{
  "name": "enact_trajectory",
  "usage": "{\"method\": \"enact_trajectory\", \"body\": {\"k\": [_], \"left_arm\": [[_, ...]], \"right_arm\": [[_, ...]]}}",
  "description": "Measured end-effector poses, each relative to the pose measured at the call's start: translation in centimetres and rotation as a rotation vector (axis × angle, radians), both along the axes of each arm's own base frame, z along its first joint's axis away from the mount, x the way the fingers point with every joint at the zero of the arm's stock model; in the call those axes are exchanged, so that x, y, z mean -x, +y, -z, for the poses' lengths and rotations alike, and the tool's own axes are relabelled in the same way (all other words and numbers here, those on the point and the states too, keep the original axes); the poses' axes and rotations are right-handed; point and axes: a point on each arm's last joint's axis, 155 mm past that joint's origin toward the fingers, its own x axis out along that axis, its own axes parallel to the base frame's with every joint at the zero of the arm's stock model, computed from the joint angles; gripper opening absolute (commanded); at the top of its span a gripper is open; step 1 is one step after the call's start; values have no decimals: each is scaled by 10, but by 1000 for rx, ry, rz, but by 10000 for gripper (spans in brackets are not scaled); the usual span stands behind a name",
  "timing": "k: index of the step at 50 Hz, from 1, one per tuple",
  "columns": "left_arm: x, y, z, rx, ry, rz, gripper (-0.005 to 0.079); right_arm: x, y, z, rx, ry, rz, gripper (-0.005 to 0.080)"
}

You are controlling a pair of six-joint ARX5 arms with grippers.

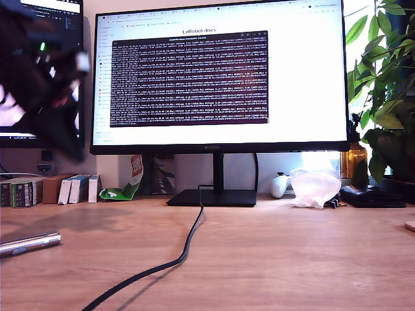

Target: Pick the metallic laser pointer with your right arm, pass it to your left arm, then place it down to the left side of the table

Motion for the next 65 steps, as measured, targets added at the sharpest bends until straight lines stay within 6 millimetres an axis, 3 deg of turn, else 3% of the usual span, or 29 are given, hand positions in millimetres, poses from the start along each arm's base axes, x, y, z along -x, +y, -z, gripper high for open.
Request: {"method": "enact_trajectory", "body": {"k": [5,13,24,30,38,44,54,60,65], "left_arm": [[-21,-3,-24,21,-80,-26,-22],[-52,9,-54,-14,-215,-101,-11],[-56,42,-70,-67,-257,-196,-11],[-52,63,-92,-64,-301,-245,-11],[-35,84,-121,-46,-381,-310,-11],[-17,94,-132,-47,-456,-349,-11],[21,103,-104,-66,-488,-396,-11],[45,106,-86,-59,-500,-423,-11],[64,109,-88,-49,-549,-452,-11]], "right_arm": [[-3,-4,-10,-54,-32,37,-12],[-5,-34,-17,-31,-65,202,0],[0,-55,-16,23,-64,285,6],[7,-60,-21,23,-79,302,6],[17,-59,-26,19,-120,302,6],[24,-59,-9,20,-109,302,7],[33,-59,24,24,-71,302,24],[40,-58,32,21,-74,302,24],[46,-58,37,19,-79,302,26]]}}
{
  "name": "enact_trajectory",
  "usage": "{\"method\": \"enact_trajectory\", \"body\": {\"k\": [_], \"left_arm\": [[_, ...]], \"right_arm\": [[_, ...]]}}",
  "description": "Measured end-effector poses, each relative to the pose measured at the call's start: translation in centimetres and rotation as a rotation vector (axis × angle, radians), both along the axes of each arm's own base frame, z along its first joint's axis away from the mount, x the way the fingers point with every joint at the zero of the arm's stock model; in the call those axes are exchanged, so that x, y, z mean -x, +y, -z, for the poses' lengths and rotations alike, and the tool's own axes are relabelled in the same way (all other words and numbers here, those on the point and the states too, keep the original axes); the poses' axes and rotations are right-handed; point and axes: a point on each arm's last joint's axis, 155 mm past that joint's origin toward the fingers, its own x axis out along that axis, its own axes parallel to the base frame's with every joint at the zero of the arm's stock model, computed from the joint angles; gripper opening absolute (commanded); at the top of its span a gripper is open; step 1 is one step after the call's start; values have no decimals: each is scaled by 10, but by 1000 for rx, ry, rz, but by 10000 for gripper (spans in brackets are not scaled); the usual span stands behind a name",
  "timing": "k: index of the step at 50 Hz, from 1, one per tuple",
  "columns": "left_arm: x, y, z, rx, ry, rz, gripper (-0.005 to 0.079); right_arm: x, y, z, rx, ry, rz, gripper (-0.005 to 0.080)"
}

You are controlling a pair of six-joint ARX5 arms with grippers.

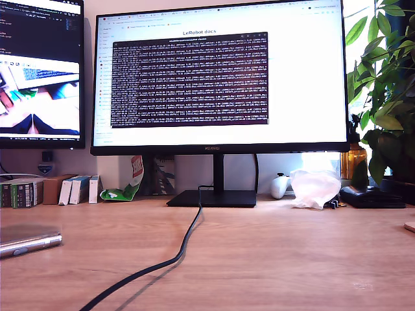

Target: Pick the metallic laser pointer with your right arm, pass it to your left arm, then place it down to the left side of the table

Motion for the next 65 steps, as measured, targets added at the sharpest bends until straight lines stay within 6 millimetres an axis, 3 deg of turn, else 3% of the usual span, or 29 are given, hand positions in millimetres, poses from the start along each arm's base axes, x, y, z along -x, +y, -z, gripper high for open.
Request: {"method": "enact_trajectory", "body": {"k": [9,14,22,31,56,60,65], "left_arm": [[26,8,-14,18,-137,-56,-11],[38,11,-17,28,-179,-81,-11],[54,12,-53,102,-309,-113,-11],[66,9,-89,231,-428,-124,-11],[67,10,-85,174,-438,-110,-11],[64,10,-74,174,-441,-110,-11],[61,11,-44,170,-399,-119,-11]], "right_arm": [[8,0,6,-18,1,3,36],[11,0,-4,-24,-46,4,36],[18,0,-36,-73,-189,7,36],[17,1,-34,-228,-200,20,36],[17,1,-28,-153,-183,12,36],[19,1,-17,-149,-181,12,36],[22,1,-4,-148,-182,12,36]]}}
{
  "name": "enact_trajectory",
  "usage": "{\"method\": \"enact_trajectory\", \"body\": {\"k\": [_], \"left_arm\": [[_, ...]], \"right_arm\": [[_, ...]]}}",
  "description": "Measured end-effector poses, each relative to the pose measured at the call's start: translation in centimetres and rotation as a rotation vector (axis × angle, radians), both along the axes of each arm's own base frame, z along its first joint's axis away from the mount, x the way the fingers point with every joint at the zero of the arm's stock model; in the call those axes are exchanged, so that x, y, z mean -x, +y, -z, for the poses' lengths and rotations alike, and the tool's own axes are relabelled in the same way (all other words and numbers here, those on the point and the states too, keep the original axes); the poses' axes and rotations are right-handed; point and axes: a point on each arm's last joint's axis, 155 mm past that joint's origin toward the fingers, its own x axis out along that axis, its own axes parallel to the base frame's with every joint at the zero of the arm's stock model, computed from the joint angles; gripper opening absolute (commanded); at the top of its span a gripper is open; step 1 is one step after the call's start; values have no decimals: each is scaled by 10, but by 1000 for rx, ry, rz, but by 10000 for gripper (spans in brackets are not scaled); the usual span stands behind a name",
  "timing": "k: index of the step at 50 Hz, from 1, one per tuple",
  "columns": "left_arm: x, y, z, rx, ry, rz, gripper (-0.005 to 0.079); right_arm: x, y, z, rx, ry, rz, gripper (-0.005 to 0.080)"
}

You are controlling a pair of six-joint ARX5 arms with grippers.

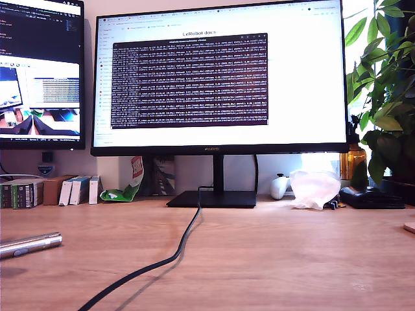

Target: Pick the metallic laser pointer with your right arm, pass it to your left arm, then place it down to the left side of the table

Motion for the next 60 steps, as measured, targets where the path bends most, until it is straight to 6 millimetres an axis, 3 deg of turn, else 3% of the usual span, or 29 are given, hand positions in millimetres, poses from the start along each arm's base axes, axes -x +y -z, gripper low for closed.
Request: {"method": "enact_trajectory", "body": {"k": [8,16,27,40,53,60], "left_arm": [[-2,2,25,-1,7,-9,-11],[3,8,46,-2,-41,-43,-11],[9,13,90,10,-15,-75,-11],[20,26,90,9,-72,-142,-11],[18,38,121,-4,6,-206,-11],[18,39,144,-11,68,-212,-11]], "right_arm": [[7,0,12,24,-24,0,36],[0,0,36,47,32,-3,36],[-7,2,66,46,93,-17,36],[-11,10,80,52,110,-63,36],[-17,13,85,68,86,-76,36],[-22,18,106,66,103,-108,36]]}}
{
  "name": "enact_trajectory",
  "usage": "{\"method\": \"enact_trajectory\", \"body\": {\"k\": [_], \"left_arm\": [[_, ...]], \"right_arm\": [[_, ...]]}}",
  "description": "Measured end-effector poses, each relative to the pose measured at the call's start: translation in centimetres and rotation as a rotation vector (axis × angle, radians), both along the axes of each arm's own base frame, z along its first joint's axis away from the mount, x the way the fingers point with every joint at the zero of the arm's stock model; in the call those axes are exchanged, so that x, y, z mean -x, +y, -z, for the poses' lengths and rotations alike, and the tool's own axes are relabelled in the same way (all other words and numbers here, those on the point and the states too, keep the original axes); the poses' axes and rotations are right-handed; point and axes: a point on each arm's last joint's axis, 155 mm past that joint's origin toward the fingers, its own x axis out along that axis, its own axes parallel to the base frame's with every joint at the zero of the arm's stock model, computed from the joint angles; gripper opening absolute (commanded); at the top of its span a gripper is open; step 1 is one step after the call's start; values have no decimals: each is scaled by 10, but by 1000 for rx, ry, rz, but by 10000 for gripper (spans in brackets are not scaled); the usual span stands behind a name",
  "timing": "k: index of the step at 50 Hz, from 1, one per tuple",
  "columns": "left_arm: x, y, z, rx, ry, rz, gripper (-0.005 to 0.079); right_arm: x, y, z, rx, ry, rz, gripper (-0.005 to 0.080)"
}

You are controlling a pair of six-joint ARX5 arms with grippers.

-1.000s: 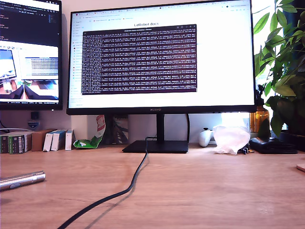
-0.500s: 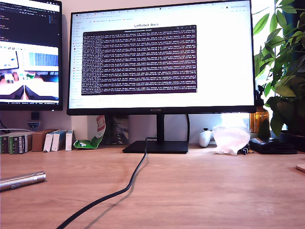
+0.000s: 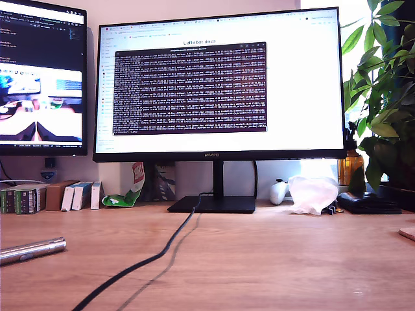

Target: Pick the metallic laser pointer with your right arm, pass it to your left arm, then place it down to the left side of the table

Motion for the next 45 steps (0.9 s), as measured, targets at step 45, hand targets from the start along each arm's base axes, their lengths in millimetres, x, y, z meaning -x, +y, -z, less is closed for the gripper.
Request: {"method": "enact_trajectory", "body": {"k": [45], "left_arm": [[0,1,1,73,-2,-19,-11]], "right_arm": [[0,-1,24,-25,61,11,36]]}}
